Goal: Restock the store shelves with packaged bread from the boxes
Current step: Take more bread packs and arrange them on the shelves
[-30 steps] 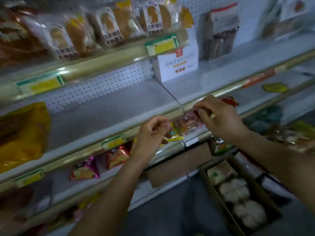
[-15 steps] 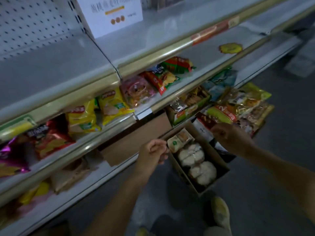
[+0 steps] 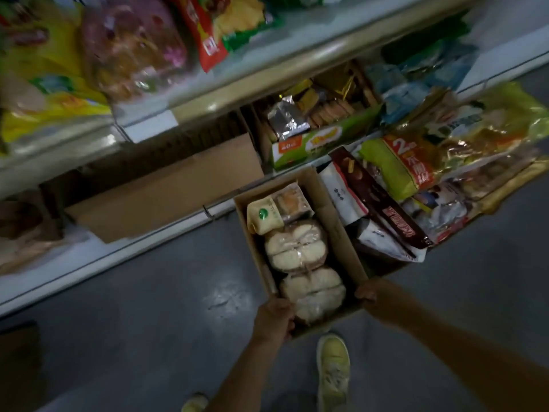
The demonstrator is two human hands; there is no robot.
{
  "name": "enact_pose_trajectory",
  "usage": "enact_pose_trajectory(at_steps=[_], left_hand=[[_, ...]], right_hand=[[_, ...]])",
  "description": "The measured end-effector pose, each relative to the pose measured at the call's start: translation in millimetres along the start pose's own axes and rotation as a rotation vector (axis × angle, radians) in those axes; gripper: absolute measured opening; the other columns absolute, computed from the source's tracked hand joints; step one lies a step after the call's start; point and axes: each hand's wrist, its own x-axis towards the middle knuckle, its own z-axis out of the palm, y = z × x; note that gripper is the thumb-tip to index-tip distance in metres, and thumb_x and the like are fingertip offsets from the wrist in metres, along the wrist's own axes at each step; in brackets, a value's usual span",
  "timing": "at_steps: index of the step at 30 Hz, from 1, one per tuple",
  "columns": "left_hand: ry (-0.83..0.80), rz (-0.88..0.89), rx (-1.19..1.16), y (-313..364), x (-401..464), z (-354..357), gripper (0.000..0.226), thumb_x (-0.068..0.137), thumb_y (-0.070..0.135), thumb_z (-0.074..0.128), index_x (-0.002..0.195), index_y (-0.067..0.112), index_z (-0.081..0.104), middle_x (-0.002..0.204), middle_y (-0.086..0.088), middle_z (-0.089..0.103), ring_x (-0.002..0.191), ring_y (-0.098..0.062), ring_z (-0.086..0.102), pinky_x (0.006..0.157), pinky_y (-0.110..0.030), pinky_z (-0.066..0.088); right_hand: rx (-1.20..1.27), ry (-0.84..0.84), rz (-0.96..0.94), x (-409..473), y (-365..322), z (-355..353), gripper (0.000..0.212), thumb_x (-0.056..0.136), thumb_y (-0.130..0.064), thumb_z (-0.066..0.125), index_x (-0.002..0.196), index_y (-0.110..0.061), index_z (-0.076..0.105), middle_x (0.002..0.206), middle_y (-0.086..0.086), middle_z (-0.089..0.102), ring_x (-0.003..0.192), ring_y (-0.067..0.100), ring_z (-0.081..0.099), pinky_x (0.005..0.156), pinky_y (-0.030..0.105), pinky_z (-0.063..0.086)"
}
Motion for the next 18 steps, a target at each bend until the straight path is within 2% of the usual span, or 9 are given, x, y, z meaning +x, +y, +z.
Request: enact_pose_trajectory(at_steps=[2, 4, 6, 7, 9, 11, 13, 15, 18], left_hand=[[0.031, -0.001, 0.070, -28.0, 40.7, 17.1, 0.019, 0.089, -0.007, 0.054, 0.097, 0.007, 0.064, 0.086, -0.016, 0.064, 0.077, -0.030, 0.060, 0.065, -0.035, 0.047], [0.047, 0.044, 0.270, -52.6, 76.9, 28.7, 0.039, 0.084, -0.013, 0.050, 0.115, 0.010, 0.058, 0.106, -0.014, 0.063, 0.101, -0.036, 0.062, 0.081, -0.042, 0.052], [0.052, 0.127, 0.488, -69.2, 101.5, 34.1, 0.062, 0.081, -0.007, 0.057, 0.138, 0.016, 0.046, 0.129, -0.006, 0.056, 0.121, -0.030, 0.055, 0.097, -0.041, 0.050], [0.040, 0.172, 0.535, -74.1, 110.7, 36.3, 0.070, 0.081, 0.000, 0.065, 0.143, 0.018, 0.040, 0.137, -0.002, 0.051, 0.126, -0.026, 0.052, 0.102, -0.038, 0.046], [0.011, 0.227, 0.567, -85.6, 131.7, 42.1, 0.079, 0.080, 0.015, 0.077, 0.147, 0.019, 0.036, 0.144, 0.000, 0.043, 0.131, -0.022, 0.046, 0.107, -0.034, 0.041], [0.051, 0.263, 0.549, -95.8, 148.5, 48.6, 0.073, 0.085, 0.024, 0.074, 0.148, 0.019, 0.038, 0.147, -0.004, 0.040, 0.133, -0.025, 0.044, 0.106, -0.026, 0.040], [0.143, 0.277, 0.499, -98.1, 154.7, 53.2, 0.048, 0.098, 0.028, 0.057, 0.143, 0.016, 0.046, 0.142, -0.006, 0.048, 0.129, -0.027, 0.049, 0.094, -0.012, 0.039], [0.232, 0.300, 0.520, -98.2, 159.3, 54.4, 0.037, 0.104, 0.035, 0.041, 0.133, 0.017, 0.055, 0.136, -0.004, 0.055, 0.124, -0.024, 0.053, 0.094, -0.019, 0.039], [0.278, 0.331, 0.714, -94.0, 152.8, 50.4, 0.031, 0.102, 0.025, 0.039, 0.115, 0.017, 0.065, 0.124, -0.008, 0.063, 0.112, -0.027, 0.060, 0.092, -0.034, 0.048]], right_hand=[[0.001, -0.010, 0.045, 29.9, 12.4, 24.3, 0.047, 0.089, -0.022, 0.061, 0.134, -0.027, 0.049, 0.135, -0.002, 0.049, 0.124, 0.022, 0.052, 0.100, 0.030, 0.044], [-0.068, 0.013, 0.015, 58.5, 21.3, 53.7, 0.074, 0.086, -0.029, 0.066, 0.148, -0.031, 0.026, 0.147, 0.006, 0.039, 0.131, 0.028, 0.046, 0.100, 0.037, 0.045], [-0.068, 0.111, -0.067, 88.0, 29.5, 85.6, 0.105, 0.072, -0.040, 0.078, 0.148, -0.038, 0.005, 0.150, 0.013, 0.035, 0.134, 0.037, 0.041, 0.100, 0.046, 0.045], [-0.061, 0.165, -0.128, 103.6, 34.4, 102.9, 0.116, 0.061, -0.045, 0.082, 0.146, -0.040, 0.003, 0.149, 0.015, 0.035, 0.132, 0.040, 0.040, 0.099, 0.051, 0.045], [-0.067, 0.161, -0.168, 125.7, 34.1, 128.6, 0.121, 0.055, -0.052, 0.079, 0.148, -0.042, 0.001, 0.155, 0.011, 0.023, 0.138, 0.038, 0.030, 0.104, 0.054, 0.038], [-0.036, 0.164, -0.157, 138.3, 28.1, 143.7, 0.104, 0.067, -0.057, 0.070, 0.147, -0.045, 0.005, 0.158, 0.003, 0.014, 0.143, 0.033, 0.019, 0.111, 0.051, 0.031], [0.060, 0.265, -0.145, 145.3, 24.3, 152.8, 0.068, 0.081, -0.056, 0.054, 0.144, -0.039, 0.035, 0.155, 0.000, 0.025, 0.141, 0.033, 0.023, 0.111, 0.049, 0.031], [0.089, 0.371, -0.171, 148.4, 23.7, 154.7, 0.047, 0.082, -0.048, 0.047, 0.124, -0.033, 0.062, 0.145, 0.002, 0.045, 0.133, 0.037, 0.035, 0.106, 0.052, 0.036], [0.045, 0.406, -0.166, 144.9, 24.3, 150.2, 0.024, 0.080, -0.018, 0.071, 0.103, -0.023, 0.076, 0.132, 0.001, 0.061, 0.130, 0.036, 0.041, 0.100, 0.052, 0.042]])
